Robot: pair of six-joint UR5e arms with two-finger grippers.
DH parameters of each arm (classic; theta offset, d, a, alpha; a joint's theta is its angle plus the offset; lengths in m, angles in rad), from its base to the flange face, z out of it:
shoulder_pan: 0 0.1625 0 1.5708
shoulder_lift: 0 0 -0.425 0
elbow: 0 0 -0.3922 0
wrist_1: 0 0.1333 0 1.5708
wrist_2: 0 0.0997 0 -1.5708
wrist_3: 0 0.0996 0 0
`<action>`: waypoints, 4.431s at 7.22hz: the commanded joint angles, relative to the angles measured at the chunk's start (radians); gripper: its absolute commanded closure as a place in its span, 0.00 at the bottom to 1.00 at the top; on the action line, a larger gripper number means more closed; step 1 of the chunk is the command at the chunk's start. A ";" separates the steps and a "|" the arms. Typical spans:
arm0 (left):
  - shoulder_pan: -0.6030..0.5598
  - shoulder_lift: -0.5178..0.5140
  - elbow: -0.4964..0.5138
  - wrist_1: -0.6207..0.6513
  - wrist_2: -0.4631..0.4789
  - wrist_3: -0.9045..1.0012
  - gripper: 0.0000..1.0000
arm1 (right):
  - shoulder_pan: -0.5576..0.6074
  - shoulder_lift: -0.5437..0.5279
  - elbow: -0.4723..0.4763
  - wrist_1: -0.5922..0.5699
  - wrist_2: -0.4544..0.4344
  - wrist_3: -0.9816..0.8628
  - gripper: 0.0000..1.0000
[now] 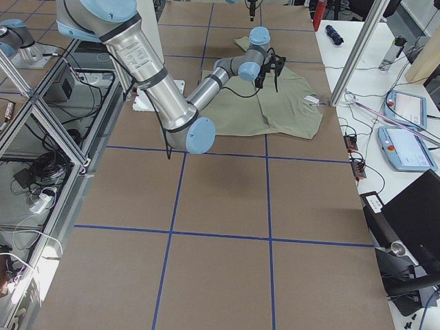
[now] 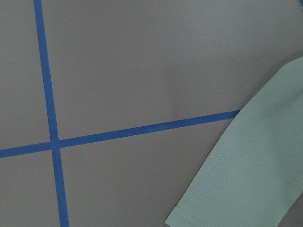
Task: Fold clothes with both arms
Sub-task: 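Release the sleeve and raise the right gripper while the left gripper approaches, then grasp the cuff of the sleeve nearest the left gripper, then fold the grasped sleeve across the shirt body with the left gripper and release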
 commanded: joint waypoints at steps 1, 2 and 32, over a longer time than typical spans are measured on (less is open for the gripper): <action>0.062 -0.022 0.056 -0.008 -0.001 -0.043 0.06 | 0.130 -0.218 0.114 0.004 0.140 -0.182 0.00; 0.077 -0.022 0.050 -0.008 -0.004 -0.064 0.11 | 0.180 -0.263 0.120 0.002 0.188 -0.250 0.00; 0.725 -1.260 0.536 -0.179 0.656 -1.165 0.10 | 0.460 -0.515 0.152 0.011 0.250 -0.725 0.00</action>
